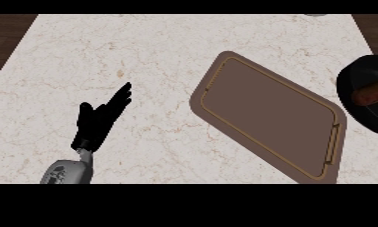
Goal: Pick the sweet potato from the tray and place it in the pot
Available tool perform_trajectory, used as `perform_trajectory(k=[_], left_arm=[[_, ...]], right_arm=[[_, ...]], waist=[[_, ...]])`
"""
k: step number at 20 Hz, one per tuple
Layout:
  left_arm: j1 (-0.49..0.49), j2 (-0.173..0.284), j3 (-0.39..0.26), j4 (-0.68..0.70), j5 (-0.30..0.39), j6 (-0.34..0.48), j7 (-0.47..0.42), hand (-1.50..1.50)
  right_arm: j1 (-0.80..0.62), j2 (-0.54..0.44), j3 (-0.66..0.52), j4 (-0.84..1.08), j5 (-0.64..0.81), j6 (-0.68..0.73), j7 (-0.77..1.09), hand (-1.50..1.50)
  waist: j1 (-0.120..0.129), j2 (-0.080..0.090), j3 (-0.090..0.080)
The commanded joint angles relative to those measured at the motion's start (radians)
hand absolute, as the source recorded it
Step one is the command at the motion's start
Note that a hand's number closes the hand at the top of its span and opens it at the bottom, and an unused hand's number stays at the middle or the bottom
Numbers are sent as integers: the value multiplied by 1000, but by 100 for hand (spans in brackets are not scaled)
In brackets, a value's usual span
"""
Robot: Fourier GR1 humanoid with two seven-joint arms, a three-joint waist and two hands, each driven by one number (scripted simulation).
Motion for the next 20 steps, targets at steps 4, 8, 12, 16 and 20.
perform_trajectory(k=[4,8,12,16,20], left_arm=[[13,-18,9,24,-21,17,-35,0],[10,-31,-10,-22,-1,11,32,0],[18,13,24,-30,9,-9,16,0],[28,12,20,-18,-9,3,9,0],[9,-25,4,-29,-7,14,18,0]], right_arm=[[-92,122,-11,85,30,88,16,-150],[-107,209,-196,100,-197,100,-40,-150],[-133,217,-348,135,-362,180,-44,-150],[-189,146,-513,212,-501,194,41,-150],[-218,47,-602,283,-559,187,67,-150]], waist=[[-21,-4,0],[-21,-5,3],[-31,-11,1],[-34,-8,1],[-20,0,2]])
